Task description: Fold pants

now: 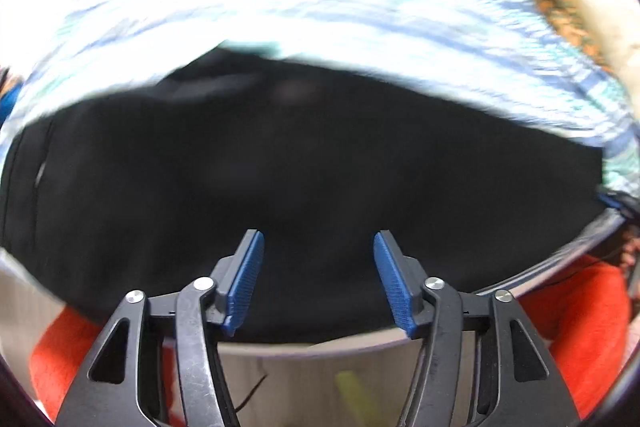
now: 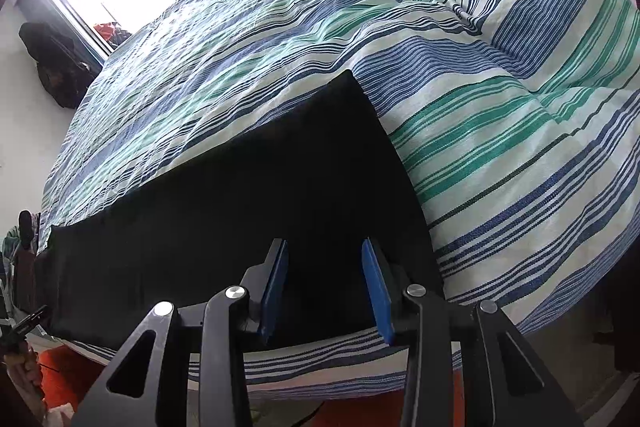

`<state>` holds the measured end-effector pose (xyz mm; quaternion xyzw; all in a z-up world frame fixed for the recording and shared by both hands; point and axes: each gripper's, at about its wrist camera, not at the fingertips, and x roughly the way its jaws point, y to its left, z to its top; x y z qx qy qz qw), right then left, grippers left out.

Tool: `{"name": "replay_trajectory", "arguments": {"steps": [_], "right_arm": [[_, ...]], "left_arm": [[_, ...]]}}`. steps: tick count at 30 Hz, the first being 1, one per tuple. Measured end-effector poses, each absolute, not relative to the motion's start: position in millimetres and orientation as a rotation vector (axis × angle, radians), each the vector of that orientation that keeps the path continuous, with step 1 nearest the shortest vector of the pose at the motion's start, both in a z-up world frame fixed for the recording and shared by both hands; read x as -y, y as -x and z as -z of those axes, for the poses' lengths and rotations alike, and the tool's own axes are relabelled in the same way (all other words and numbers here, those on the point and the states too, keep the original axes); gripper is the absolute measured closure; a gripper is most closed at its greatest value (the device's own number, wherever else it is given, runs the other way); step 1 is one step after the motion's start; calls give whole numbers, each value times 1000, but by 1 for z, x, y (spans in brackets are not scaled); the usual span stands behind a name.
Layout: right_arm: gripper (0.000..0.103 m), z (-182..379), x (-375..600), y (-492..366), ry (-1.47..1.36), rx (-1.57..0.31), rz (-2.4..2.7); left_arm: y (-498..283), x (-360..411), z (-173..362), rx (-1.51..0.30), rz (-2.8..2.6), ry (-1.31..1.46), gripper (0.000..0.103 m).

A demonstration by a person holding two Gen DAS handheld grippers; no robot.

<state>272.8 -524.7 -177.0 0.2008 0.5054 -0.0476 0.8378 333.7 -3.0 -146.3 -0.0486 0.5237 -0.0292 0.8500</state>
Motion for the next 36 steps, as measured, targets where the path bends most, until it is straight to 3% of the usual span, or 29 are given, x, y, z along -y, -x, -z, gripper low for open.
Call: {"name": "replay_trajectory", "arguments": {"steps": [4,13,27,29,33,36], "right_arm": [[64,175,524,-274,-447,-1064,102],[62,175,514,-281,-357,-1090,115],[61,176,521,-276,-415,-1059,89],[61,170,529,-266,-494,-975,91],[60,145,573,-210,-744,-626,166],[54,160,613,-182,-949,-580,216]], "left_arm": [[-374,79,137,-1086,237,42,32],[-471,215,179,-1155,309,-59,32],[-358,221,204,-1138,318,-187,29],[-361,224,205,-1147,315,-187,27],[-360,223,207,-1143,312,-191,26],[-362,221,208,-1143,316,-183,26]]}}
